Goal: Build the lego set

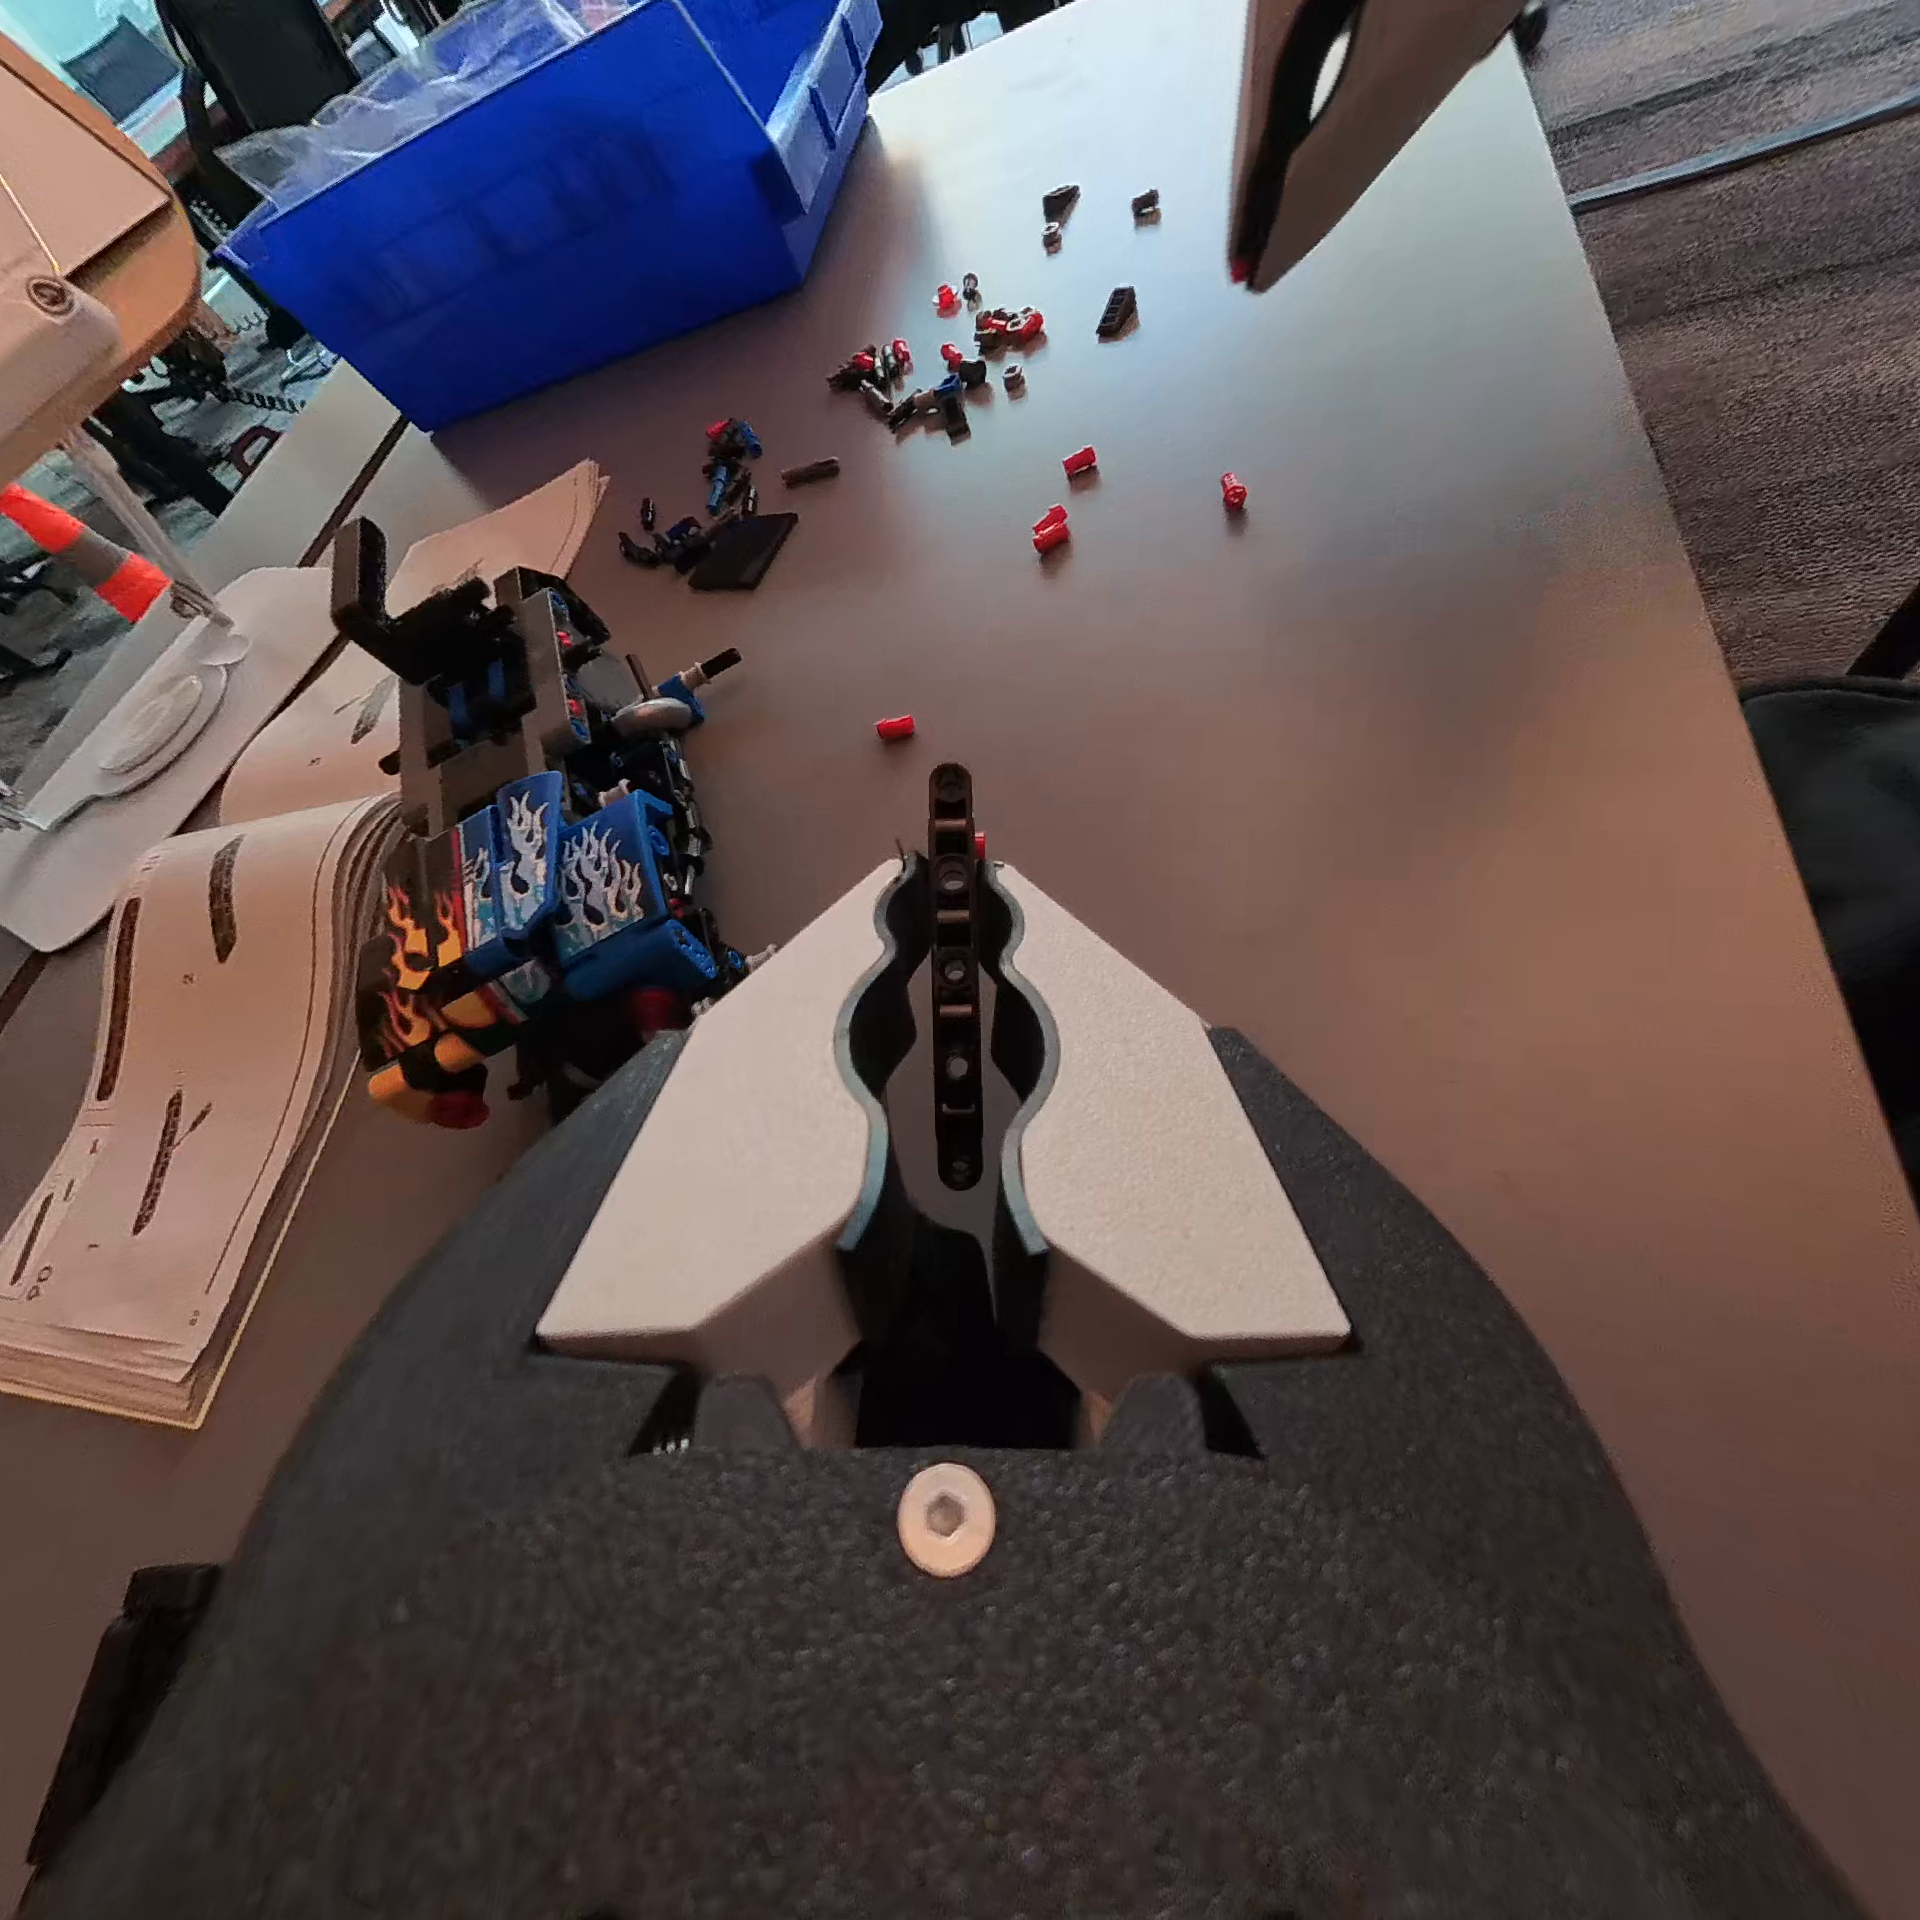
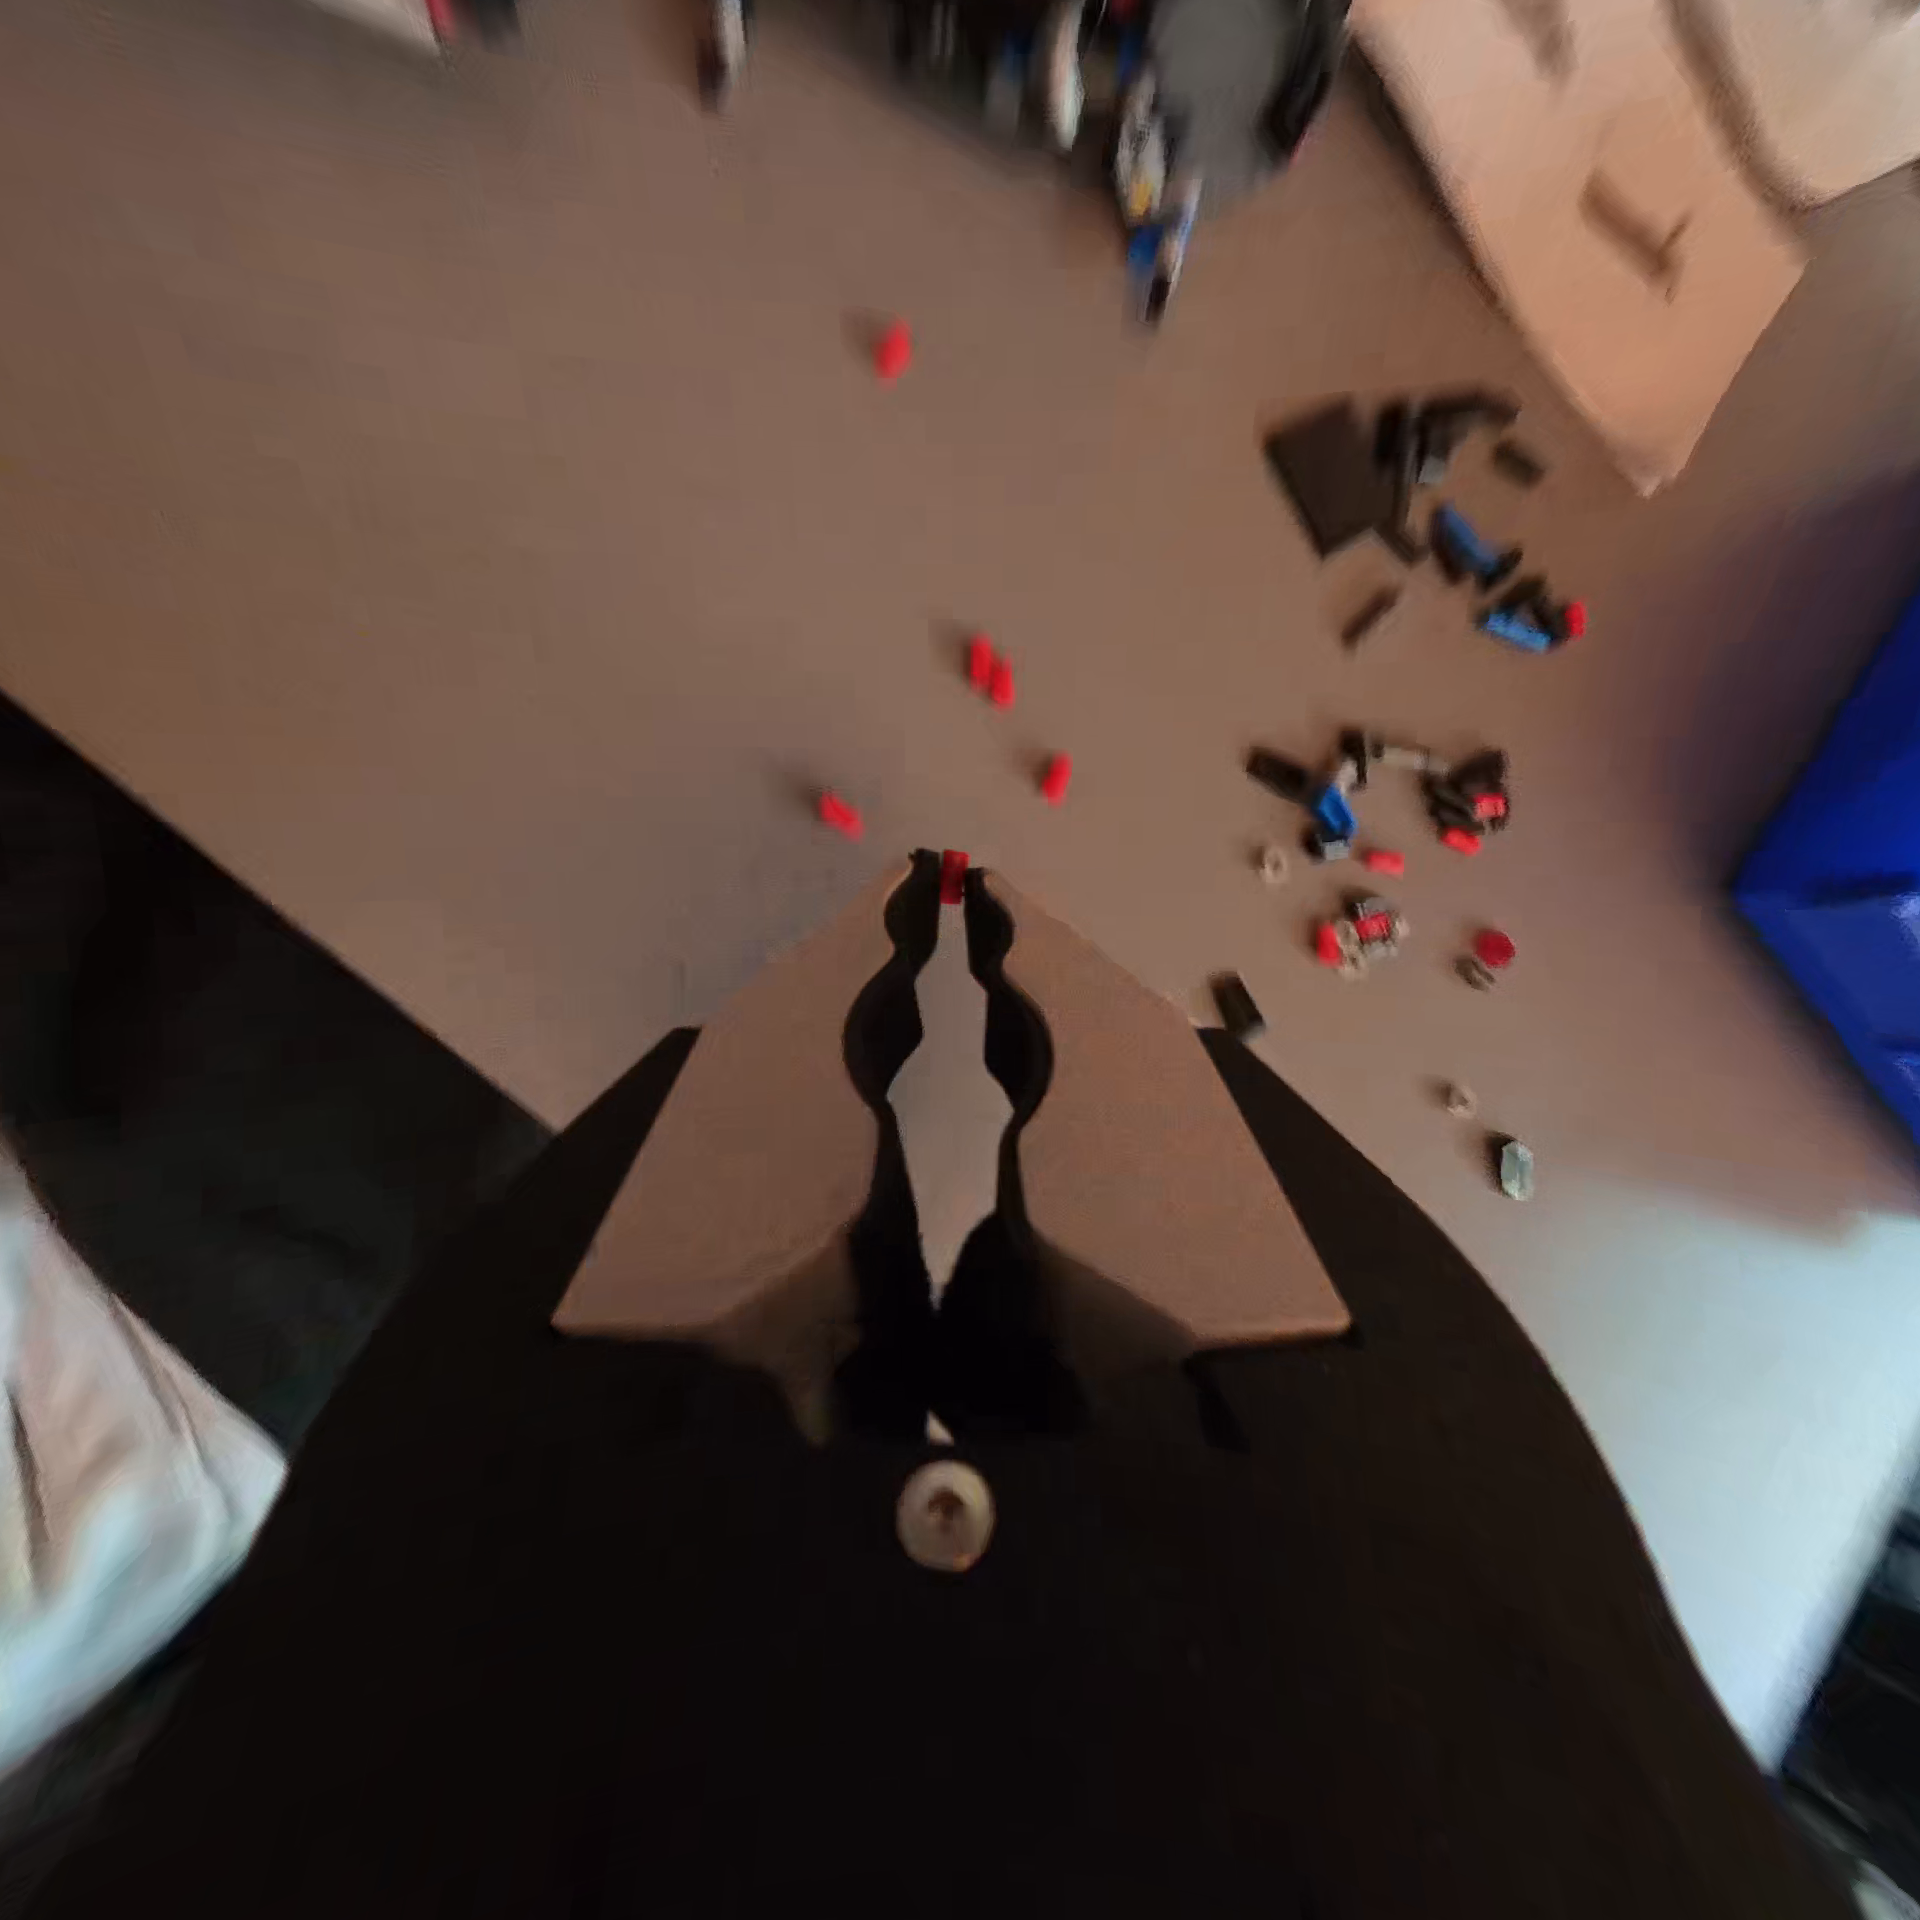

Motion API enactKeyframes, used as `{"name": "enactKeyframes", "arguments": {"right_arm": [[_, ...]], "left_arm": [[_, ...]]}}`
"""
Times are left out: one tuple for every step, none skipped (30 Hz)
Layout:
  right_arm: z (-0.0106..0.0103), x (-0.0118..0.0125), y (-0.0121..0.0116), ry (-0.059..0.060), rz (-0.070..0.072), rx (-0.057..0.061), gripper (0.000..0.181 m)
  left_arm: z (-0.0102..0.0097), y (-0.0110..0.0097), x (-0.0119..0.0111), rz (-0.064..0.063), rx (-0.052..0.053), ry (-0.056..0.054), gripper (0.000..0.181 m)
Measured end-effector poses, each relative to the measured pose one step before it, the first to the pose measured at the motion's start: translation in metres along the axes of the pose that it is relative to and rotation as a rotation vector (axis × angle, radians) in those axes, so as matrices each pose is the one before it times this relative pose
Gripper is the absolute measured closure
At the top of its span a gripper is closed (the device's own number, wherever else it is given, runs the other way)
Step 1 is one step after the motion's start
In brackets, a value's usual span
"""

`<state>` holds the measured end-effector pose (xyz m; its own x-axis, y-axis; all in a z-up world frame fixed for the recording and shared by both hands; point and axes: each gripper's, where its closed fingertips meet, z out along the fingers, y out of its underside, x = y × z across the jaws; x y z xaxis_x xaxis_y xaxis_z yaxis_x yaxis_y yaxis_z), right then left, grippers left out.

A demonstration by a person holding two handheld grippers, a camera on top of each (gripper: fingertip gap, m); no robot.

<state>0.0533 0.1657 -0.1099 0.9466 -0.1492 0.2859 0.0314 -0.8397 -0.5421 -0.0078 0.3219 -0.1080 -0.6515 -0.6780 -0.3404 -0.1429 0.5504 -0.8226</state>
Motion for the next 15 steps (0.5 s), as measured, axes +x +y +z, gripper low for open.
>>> {"name": "enactKeyframes", "arguments": {"right_arm": [[-0.00167,0.00697,0.01571,0.0112,-0.0587,-0.1205,0.177],[-0.00045,0.01033,0.00999,0.0362,-0.0409,-0.0731,0.177],[0.00101,0.00587,0.00243,0.0058,-0.0155,-0.0113,0.177],[0.00228,-0.00067,-0.00052,-0.0437,0.0054,0.0161,0.177],[0.00275,0.00228,-0.00054,-0.0263,0.0179,0.0209,0.177],[0.00331,0.00241,0.00169,-0.0184,0.0102,0.0102,0.177],[0.0039,0.0008,0.00379,-0.0192,-0.0001,-0.002,0.177],[0.00397,0.00128,0.00397,-0.0078,0.0008,-0.005,0.177],[0.0035,-0.00054,0.00253,-0.014,0.0053,-0.0001,0.177],[0.00261,-0.00224,-0.00058,-0.0197,0.0094,0.0171,0.177],[0.0019,-0.0026,-0.0033,-0.0205,0.0131,0.0359,0.177],[0.00163,-0.00135,-0.00407,-0.0128,0.0146,0.0446,0.177],[0.00142,-0.00108,-0.00273,-0.0137,0.016,0.0438,0.177],[0.00129,-0.00179,-0.00234,-0.0206,0.0203,0.0474,0.177],[0.00114,-0.00087,-0.00063,-0.0158,0.0277,0.0392,0.177]], "left_arm": [[0.00013,0.00049,-0.00082,-0.0048,-0.0012,0.0015,0.175],[-0.0001,0.00012,-0.00046,-0.0018,0.001,0.0008,0.175],[-0.00016,0.00022,-0.0003,0.0014,0.0003,-0.0006,0.175],[-0.00019,0.00006,-0.00008,0.0032,0.0002,-0.0016,0.175],[-0.00015,0.00001,0.00009,0.0031,0.0001,-0.0009,0.175],[0.00003,0.00005,0.00031,0.0025,-0.0005,-0.0004,0.175],[0.00019,0.00013,0.00009,0.002,-0.0013,-0.0007,0.175],[0.00005,0.00005,0.00003,0.0019,-0.0009,-0.001,0.175],[0.00006,0.00001,0.00006,0.0019,-0.0002,-0.0003,0.175],[0.00006,0.0001,0.00006,0.0012,-0.0005,0.0003,0.175],[-0.00009,-0.00001,-0.00003,0.0002,0.0005,-0.0001,0.175],[-0.00009,-0.00016,0.00005,0.0,0.0011,0.0006,0.175],[-0.00003,0.0001,0.00019,0.0006,0.0,0.001,0.175],[0.00007,-0.00001,0.00015,0.0016,0.0,0.0002,0.175],[-0.00003,-0.00009,0.00034,0.0026,0.0007,0.0011,0.175]]}}
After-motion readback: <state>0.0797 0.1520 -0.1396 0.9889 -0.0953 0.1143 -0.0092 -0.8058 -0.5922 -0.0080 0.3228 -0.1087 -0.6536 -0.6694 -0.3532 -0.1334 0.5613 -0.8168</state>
